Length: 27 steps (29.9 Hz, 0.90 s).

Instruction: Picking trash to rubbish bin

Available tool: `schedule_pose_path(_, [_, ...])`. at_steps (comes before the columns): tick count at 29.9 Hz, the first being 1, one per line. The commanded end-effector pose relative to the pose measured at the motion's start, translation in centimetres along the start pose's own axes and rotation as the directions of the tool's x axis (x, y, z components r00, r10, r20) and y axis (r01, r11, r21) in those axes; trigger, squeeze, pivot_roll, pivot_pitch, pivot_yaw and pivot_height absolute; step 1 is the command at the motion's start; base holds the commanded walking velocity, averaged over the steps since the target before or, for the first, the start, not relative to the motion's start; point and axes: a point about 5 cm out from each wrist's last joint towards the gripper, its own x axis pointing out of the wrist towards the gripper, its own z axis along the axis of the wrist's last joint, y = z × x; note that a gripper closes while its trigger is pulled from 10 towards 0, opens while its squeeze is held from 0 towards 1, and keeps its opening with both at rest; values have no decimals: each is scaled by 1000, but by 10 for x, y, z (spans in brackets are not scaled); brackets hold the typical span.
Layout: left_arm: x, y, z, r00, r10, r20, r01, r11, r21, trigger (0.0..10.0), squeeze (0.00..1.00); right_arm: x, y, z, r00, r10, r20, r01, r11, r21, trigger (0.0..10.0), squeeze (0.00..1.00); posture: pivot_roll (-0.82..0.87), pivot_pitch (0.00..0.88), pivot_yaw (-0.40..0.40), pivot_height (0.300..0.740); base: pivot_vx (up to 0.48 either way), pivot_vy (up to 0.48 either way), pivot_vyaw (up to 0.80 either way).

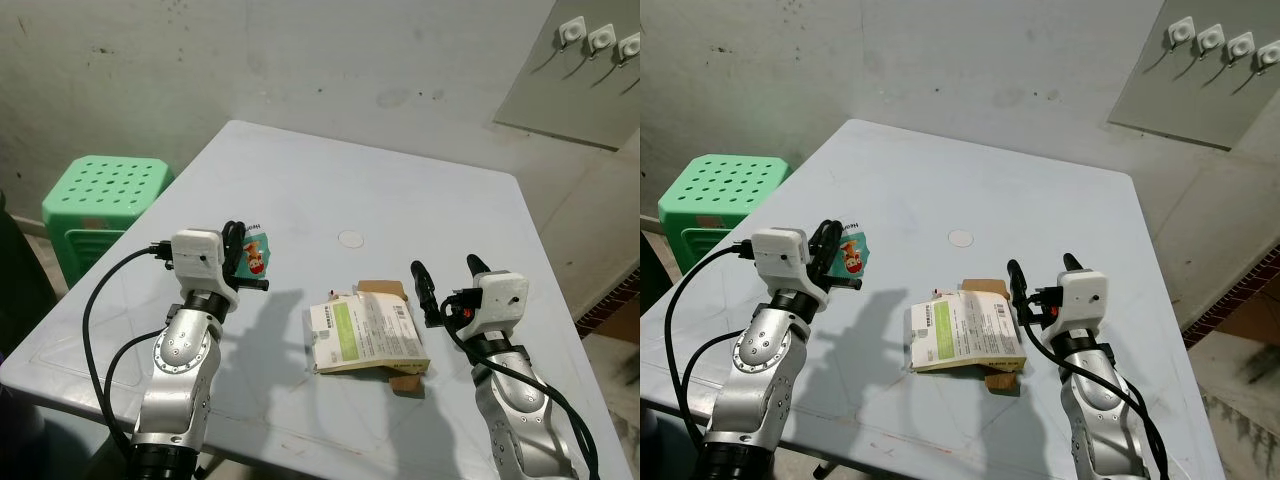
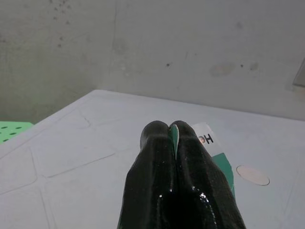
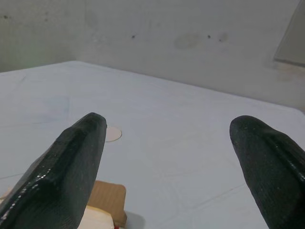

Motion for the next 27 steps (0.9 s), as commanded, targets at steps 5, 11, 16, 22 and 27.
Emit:
schedule_pose_path(5, [1,-4,2,1000,-11,19,11,1000,-18,10000,0,-1,-8,-2,998,-55,23,56,998,-14,10000,0,15,0,-81,740,0,0,0])
schedule_pose_path(11, [3,-2,5,999,18,39,-17,1000,-24,10000,0,0,-6,-1,996,-78,44,79,997,-19,10000,0,17,0,-83,740,0,0,0])
schedule_pose_path(16, [0,2,1,999,33,29,-33,999,-17,10000,0,-2,-5,-3,995,-85,42,86,996,-17,10000,0,17,0,-87,740,0,0,0])
schedule_pose_path(22, [-1,3,-1,999,27,24,-27,999,-27,10000,0,-2,-7,-2,995,-92,46,94,995,-23,10000,0,14,0,-86,740,0,0,0])
schedule_pose_path(27, [2,5,0,999,31,20,-30,999,-23,10000,0,-2,-8,-3,994,-101,44,102,994,-25,10000,0,12,0,-84,740,0,0,0])
